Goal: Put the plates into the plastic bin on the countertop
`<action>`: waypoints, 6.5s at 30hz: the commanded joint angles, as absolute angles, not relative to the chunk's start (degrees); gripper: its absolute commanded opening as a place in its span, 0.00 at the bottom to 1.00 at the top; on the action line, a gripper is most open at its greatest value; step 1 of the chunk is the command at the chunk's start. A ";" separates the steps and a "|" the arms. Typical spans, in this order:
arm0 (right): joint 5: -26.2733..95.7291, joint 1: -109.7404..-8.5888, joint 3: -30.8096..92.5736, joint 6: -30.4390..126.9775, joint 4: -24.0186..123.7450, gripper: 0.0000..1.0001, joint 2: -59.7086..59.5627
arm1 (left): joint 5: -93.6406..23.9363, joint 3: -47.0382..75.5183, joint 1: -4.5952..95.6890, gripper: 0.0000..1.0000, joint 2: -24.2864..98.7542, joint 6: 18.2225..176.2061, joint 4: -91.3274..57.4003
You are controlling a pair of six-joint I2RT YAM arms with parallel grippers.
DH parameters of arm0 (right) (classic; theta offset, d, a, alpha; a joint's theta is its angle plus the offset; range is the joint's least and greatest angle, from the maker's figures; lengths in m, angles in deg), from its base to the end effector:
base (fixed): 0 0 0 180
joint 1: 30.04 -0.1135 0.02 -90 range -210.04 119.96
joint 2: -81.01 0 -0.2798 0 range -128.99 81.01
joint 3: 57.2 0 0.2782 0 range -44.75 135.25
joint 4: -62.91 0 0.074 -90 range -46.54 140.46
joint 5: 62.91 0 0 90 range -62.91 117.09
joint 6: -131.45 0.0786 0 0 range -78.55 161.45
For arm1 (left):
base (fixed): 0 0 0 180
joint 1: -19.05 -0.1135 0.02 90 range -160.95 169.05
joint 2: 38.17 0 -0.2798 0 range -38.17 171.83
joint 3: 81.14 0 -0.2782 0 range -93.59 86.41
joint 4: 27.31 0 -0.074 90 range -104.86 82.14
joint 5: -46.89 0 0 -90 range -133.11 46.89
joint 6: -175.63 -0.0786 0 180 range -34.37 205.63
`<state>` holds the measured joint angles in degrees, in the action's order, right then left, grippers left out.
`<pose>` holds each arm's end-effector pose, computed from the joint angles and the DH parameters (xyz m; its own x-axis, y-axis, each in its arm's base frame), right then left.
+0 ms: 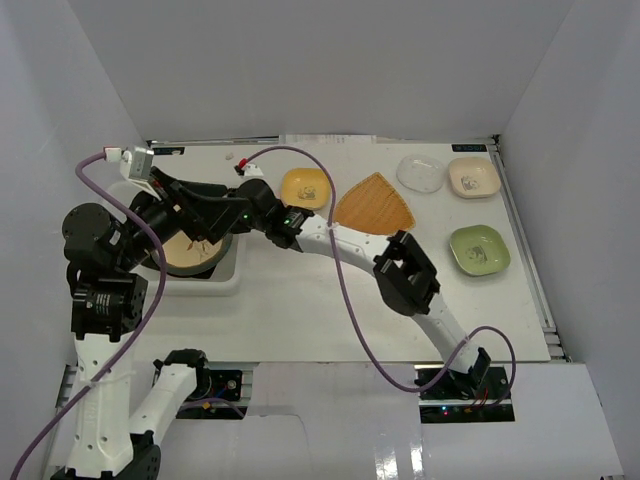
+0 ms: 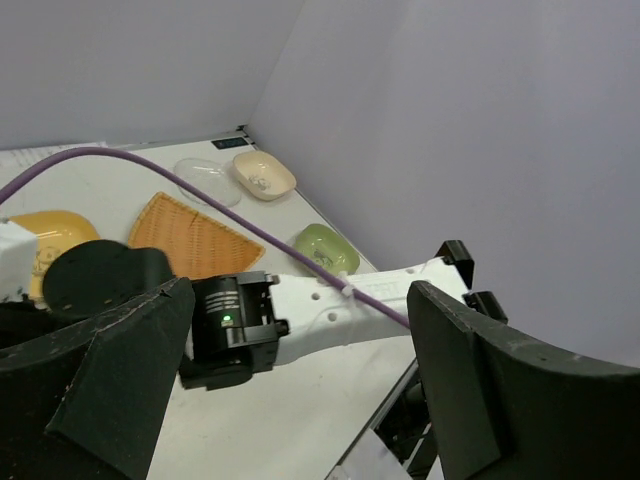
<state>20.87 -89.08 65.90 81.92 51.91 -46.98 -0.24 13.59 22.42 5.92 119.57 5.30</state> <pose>0.3241 0.5236 0.2686 -0.6257 0.2113 -0.7509 -0.5163 0.6094 0.6017 0.1551 -0.0627 0.5110 -0.2756 -0.3937 -0.8770 0.6760 0.5693 -0.4680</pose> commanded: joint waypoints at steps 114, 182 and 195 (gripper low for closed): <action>10.22 -86.56 31.97 76.88 64.60 0.73 -16.40 | -22.90 31.74 29.15 0.98 0.67 124.65 2.63; 14.87 -44.34 -0.55 56.13 40.71 0.08 14.21 | -69.44 -26.96 58.25 0.00 56.77 88.80 22.63; 7.50 -73.35 7.45 58.24 40.00 0.08 14.57 | -64.83 16.17 38.04 0.00 32.41 100.31 22.76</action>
